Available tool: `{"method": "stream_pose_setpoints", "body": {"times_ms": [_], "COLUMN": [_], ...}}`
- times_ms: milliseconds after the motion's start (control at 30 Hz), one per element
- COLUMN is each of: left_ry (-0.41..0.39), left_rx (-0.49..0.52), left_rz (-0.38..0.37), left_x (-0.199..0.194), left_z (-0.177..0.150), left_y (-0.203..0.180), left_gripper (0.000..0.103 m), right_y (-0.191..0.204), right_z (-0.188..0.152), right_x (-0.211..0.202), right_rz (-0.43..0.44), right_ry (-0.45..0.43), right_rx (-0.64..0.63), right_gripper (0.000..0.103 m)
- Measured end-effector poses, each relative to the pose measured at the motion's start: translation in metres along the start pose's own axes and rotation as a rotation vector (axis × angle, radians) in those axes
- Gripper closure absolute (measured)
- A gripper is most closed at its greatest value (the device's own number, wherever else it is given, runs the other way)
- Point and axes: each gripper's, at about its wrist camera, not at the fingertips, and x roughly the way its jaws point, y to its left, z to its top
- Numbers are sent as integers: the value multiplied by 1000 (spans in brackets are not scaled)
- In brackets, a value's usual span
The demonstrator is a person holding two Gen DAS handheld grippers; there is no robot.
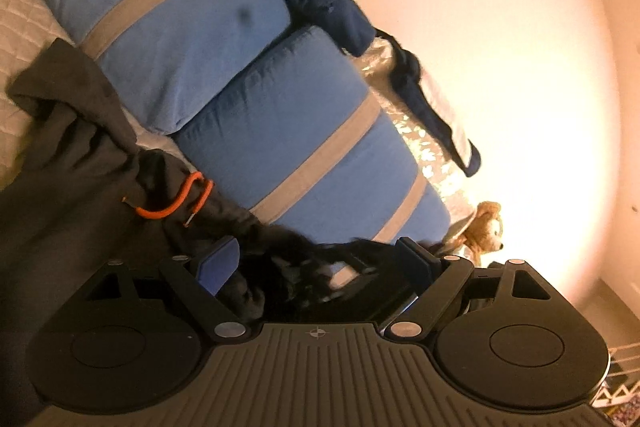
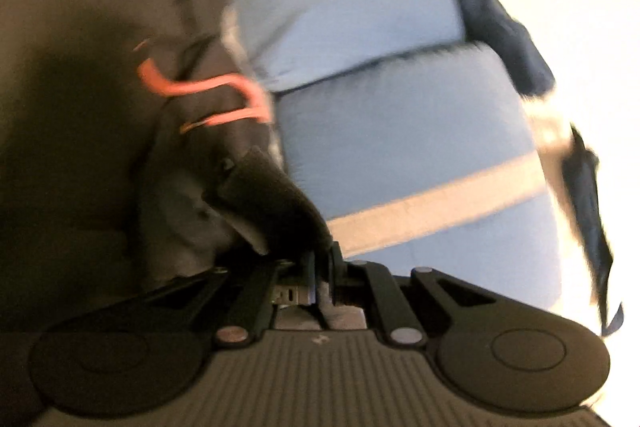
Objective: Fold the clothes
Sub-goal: 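Lift the held sleeve cuff up off the bed with the right gripper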
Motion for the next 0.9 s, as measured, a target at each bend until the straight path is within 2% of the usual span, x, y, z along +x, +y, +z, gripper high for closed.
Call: {"method": "stream_pose_setpoints", "body": {"times_ms": [167, 333, 567, 900], "left_ry": [9, 25, 40, 61], "left_rx": [1, 31, 31, 22], "left_rz": [31, 34, 19, 5], "left_x": [2, 5, 6, 7], "left_z": [0, -2, -3, -3], "left_y": [0, -3, -2, -2], "left_gripper": [17, 17, 17, 17], "right_y": [-67, -128, -180, -210], "right_z": [-17, -51, -107, -173], "right_x": [-20, -46, -69, -101], "right_rz": [25, 28, 22, 61], "right_ry": [9, 17, 55, 80], "right_rx": [327, 569, 782, 987], "right_gripper": [96, 96, 97, 97]}}
